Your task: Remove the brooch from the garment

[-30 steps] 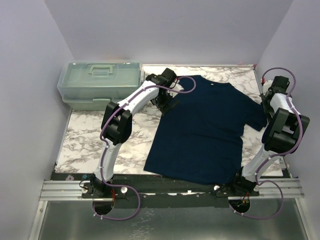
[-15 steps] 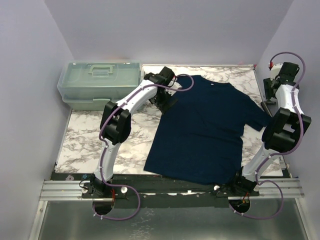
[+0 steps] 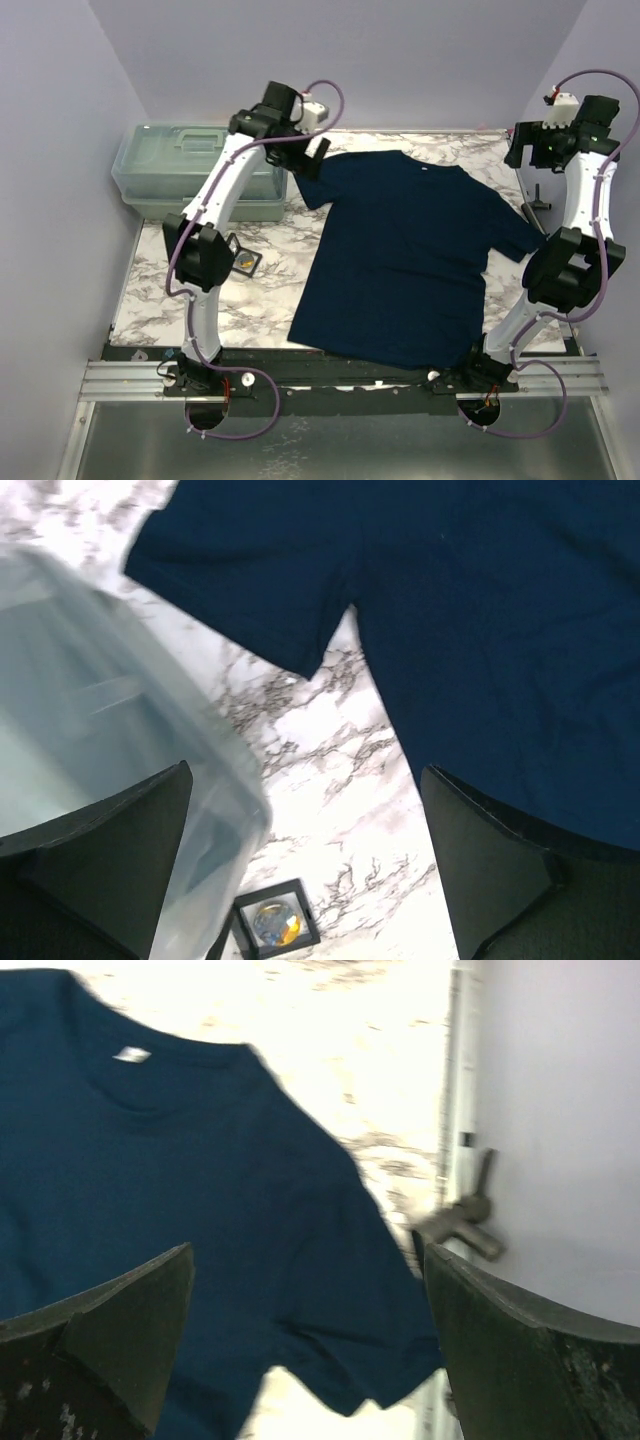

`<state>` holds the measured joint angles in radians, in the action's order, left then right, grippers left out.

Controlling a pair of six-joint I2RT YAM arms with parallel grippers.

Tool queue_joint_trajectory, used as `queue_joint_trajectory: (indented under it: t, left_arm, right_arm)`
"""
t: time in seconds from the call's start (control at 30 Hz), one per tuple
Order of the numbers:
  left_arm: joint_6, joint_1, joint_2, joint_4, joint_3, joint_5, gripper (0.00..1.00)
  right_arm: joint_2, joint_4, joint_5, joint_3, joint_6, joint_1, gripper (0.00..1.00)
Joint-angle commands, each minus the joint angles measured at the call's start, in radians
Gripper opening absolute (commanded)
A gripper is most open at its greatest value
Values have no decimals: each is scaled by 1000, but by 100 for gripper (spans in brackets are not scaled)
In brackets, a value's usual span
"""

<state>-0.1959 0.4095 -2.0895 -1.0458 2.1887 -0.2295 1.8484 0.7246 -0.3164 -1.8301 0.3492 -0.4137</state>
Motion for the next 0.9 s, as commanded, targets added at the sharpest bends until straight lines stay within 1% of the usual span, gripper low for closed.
queue_joint_trajectory:
  t: [0.0,0.1,0.17,0.27,0.33,0.43,0.53,0.63,0.87]
  left_arm:
    - [44,-92,134,-40,28,-107,99]
    - [59,-124,213,-27,-14,-83,99]
    - [72,-149,278,-10,-77,-50,99]
    - [107,-205,403,46,-236,-43,99]
    - [136,-243,483,75,-343,-41,99]
    - [187,-271,590,100,-471,-12,99]
    - [191,-280,679,114,-577,40,99]
    - [233,-287,731,117,-615,112,99]
    - [268,-314,786,127,-651,177,99]
  right_arm:
    - [-88,79,-261,-24,-145,32,100]
    - [-139,58,-342,37,-202,44,100]
    - [-192,27,-369,117,-215,48,100]
    - [-286,-12,-355,250,-214,61,100]
    - [-339,-10,-347,319,-202,70,100]
    - [-417,-9,-323,427,-185,78,100]
    - [-483,-9,-314,503,-158,82,100]
    - [-523,-10,-303,539,-153,91,100]
    - [-520,-10,-296,508,-163,120,100]
